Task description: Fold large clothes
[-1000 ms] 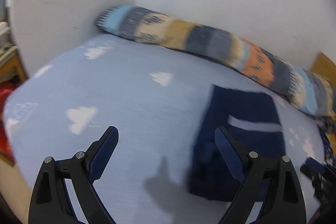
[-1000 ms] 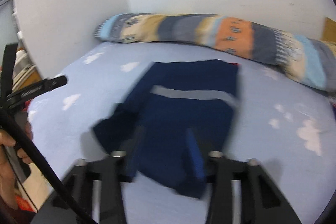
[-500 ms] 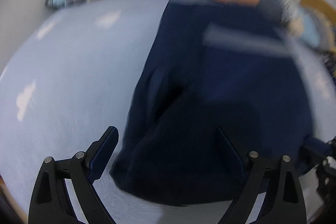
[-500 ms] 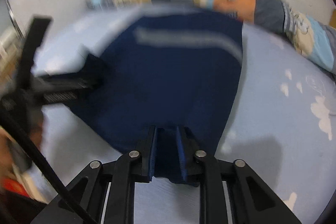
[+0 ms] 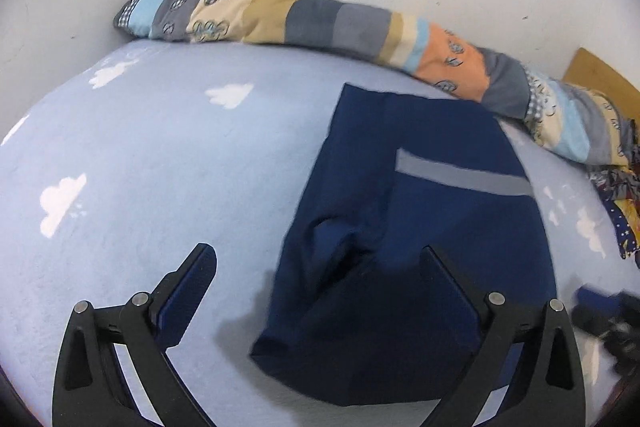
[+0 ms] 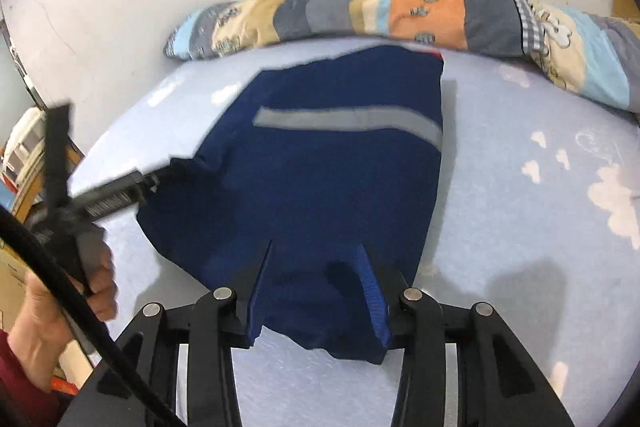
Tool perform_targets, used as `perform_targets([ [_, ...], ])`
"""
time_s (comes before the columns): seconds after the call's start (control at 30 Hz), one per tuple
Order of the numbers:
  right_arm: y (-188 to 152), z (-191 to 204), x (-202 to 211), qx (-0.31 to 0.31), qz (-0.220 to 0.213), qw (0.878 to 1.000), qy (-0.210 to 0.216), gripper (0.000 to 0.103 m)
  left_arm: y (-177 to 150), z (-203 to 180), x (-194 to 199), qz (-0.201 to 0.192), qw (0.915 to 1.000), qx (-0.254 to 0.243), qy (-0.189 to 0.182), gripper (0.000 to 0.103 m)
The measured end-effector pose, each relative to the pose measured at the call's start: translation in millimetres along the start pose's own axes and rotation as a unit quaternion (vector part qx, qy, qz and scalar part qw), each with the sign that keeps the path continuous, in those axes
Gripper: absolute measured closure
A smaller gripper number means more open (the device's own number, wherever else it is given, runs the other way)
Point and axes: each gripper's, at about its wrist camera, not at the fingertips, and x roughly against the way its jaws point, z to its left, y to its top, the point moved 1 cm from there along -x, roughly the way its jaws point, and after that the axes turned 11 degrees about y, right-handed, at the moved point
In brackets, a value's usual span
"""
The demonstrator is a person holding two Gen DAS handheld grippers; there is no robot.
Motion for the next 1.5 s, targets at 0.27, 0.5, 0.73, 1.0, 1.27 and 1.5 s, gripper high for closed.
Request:
perform_targets([
  [0.27, -16.2, -8.6, -24.9, -0.02, 0.059, 0.998, -0.008, 0.057, -24.6, 23.1, -62.0, 0.138, 0.9899, 0.014, 0.03, 0.003],
  [0.5, -2.5, -24.7, 9.4, -0.067, -0.001, 0.997, 0.033, 0.052, 4.4, 43.0, -30.3, 0.058, 0.9948, 0.083, 0.01, 0.004],
  [0.73, -8.3, -21.4, -1.8, -0.066, 0.027, 0.997, 0.034, 0.046, -7.1, 32.2, -69.3, 0.131, 0.9859, 0.026, 0.101, 0.003],
  [1.0, 0.4, -42.9, 27.0, -0.101, -0.019, 0.993, 0.052, 0.037, 22.2, 69.3, -26.9, 0.072, 0.985, 0.155, -0.024, 0.004],
  [1.27, 4.6, -46.8, 35.6, -0.108, -0.03, 0.992, 0.051, 0.036, 26.7, 59.1, -26.1, 0.059, 0.9896, 0.131, 0.003, 0.004],
  [1.5, 1.6, -33.8, 19.2, -0.074, -0.005, 0.997, 0.031, 0.034, 24.2, -1.9, -11.6, -0.001, 0.999, -0.015, 0.042, 0.004],
])
